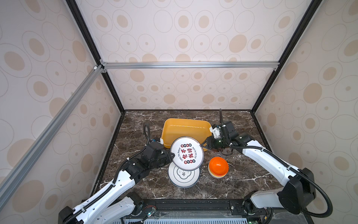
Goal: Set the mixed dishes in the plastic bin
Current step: 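Lift the printed plate with both grippers and carry it over the yellow bin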
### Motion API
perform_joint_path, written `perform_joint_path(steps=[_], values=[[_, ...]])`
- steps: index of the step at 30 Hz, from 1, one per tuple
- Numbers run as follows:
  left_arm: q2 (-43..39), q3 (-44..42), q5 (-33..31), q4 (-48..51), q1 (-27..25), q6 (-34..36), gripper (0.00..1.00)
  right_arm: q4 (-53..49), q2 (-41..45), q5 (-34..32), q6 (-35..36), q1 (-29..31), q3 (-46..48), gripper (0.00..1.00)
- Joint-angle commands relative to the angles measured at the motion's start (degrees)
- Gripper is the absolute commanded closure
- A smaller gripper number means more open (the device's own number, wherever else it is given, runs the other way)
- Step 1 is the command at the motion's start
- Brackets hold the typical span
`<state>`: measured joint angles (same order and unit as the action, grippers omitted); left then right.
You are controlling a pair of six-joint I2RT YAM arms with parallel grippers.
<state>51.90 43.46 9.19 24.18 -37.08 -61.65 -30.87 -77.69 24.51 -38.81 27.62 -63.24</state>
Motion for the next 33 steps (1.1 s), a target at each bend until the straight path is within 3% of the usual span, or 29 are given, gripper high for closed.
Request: perform_joint_path(steps=[1,11,21,26,33], values=[[0.8,3.3,2.5,-6.3,2.8,1.5,1.00,3.1,1.7,1.9,-2.7,-1.6,2.0,0.58],[3.9,3.9,6.3,-12.2,6.7,0.5,1.00,10.9,2.1,5.9,-6.0,-3.8,5.2,0.53],[5.0,3.1,9.6,-17.8,7.0,-2.0,1.00,16.9,0.7,8.6,-8.4,-4.0,6.3,0.58],[5.7,2.4,11.9,-20.7,7.3,-3.6,1.00,20.5,0.7,9.7,-10.0,-4.0,7.4,0.67],[6.1,2.1,12.6,-21.6,8.1,-4.3,1.00,21.2,0.8,9.2,-9.6,-4.1,7.3,0.90]])
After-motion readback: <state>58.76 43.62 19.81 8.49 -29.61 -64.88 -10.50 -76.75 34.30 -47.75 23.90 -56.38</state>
